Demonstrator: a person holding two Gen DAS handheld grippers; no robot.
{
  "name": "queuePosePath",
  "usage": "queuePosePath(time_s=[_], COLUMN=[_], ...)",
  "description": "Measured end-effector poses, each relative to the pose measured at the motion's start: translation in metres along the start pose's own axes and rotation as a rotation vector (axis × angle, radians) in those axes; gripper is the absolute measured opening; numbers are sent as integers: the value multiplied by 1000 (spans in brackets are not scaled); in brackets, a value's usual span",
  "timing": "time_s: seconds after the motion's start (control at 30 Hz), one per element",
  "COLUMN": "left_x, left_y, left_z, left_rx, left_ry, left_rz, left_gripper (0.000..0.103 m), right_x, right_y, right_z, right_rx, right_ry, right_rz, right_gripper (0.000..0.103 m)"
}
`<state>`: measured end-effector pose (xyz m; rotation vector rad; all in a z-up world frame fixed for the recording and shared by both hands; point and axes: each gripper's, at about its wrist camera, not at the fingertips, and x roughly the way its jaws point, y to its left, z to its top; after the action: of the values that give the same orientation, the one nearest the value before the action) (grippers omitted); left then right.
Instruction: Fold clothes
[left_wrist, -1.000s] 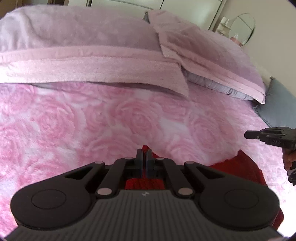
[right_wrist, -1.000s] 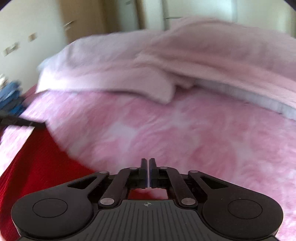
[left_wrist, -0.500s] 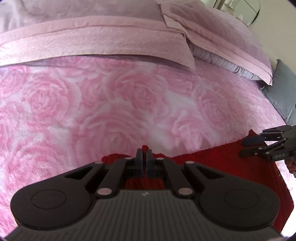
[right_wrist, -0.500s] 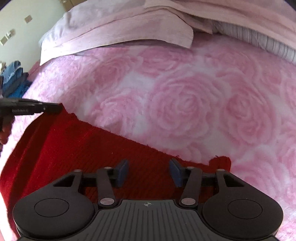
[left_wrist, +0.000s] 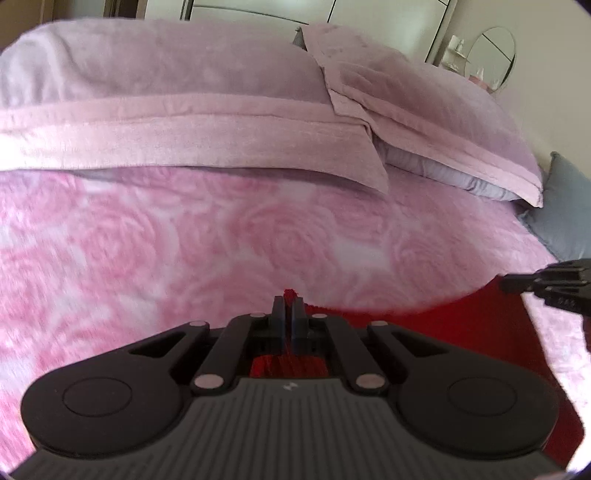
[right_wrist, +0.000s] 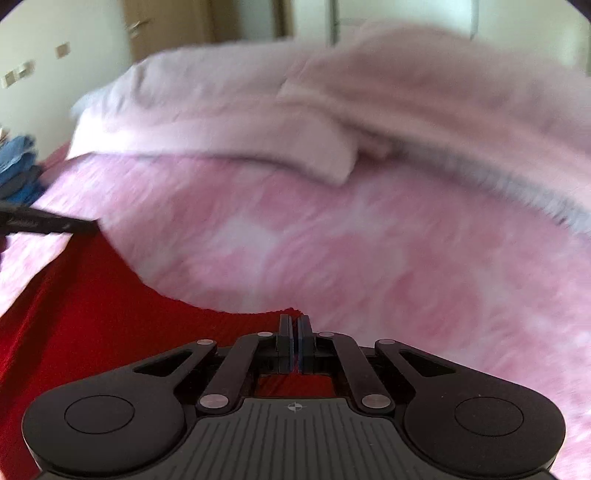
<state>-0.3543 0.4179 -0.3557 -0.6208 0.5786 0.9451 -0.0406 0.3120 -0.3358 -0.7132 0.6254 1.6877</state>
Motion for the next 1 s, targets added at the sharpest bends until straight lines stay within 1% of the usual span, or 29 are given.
queuePosePath(time_s=[0.07,0.13,0.17,0.2,0.23,0.27,0.3,0.33,0.37,0.4,0.43,0.53,0.57,0.63,0.67,0.7,0.77,0.8,0.83,0.87,0.9,0.93,0.97,1.0], left_x=[20,41,48,52,49,47,40,27,15,2,-11,-51,-71,-113,-133,-145,-170,-183,-191,-190,-187,-182,-177,-172], left_y=[1,1,0,-2,-4,-6,-4,1,6,11,17,35,47,66,72,69,63,59,56,51,46,41,36,31], left_z=[-1,-10,-15,-20,-21,-22,-23,-25,-28,-31,-34,-44,-53,-77,-91,-104,-131,-145,-155,-159,-162,-163,-163,-163], left_rx=[11,37,60,81,98,108,96,60,25,-11,-46,-164,-242,-422,-510,-577,-712,-779,-825,-823,-811,-778,-742,-698], left_ry=[45,108,134,150,142,139,147,150,154,157,161,175,188,207,214,213,210,208,204,194,184,175,170,175], left_rz=[30,68,78,87,93,96,95,93,91,89,88,82,78,63,59,47,22,9,0,-4,-10,-23,-32,-30], left_gripper=[0,0,1,1,1,5,7,8,9,14,16,24,26,28,32,36,39,43,44,46,46,46,42,26], right_x=[6,26,38,48,53,52,50,48,43,34,24,-21,-39,-79,-98,-116,-147,-159,-168,-173,-173,-170,-166,-162], right_y=[-4,-7,-6,-3,-1,0,1,0,-3,-7,-13,-29,-35,-43,-44,-43,-36,-31,-25,-19,-14,-9,-5,-1], right_z=[0,-7,-13,-19,-23,-25,-27,-27,-26,-26,-25,-34,-41,-67,-81,-97,-128,-142,-153,-162,-166,-168,-167,-165], right_rx=[-4,3,-8,-21,-28,-29,-29,-20,8,53,105,303,379,554,638,722,873,937,991,1034,1050,1048,1036,1004], right_ry=[-7,39,76,110,129,123,118,117,122,120,111,99,98,111,123,138,157,161,158,156,153,145,136,124], right_rz=[-57,-72,-78,-85,-90,-92,-93,-87,-73,-66,-64,-28,-12,18,28,36,49,55,63,69,73,75,75,70], right_gripper=[0,0,0,0,0,0,1,8,36,51,65,65,65,65,65,65,65,65,65,65,65,65,65,65])
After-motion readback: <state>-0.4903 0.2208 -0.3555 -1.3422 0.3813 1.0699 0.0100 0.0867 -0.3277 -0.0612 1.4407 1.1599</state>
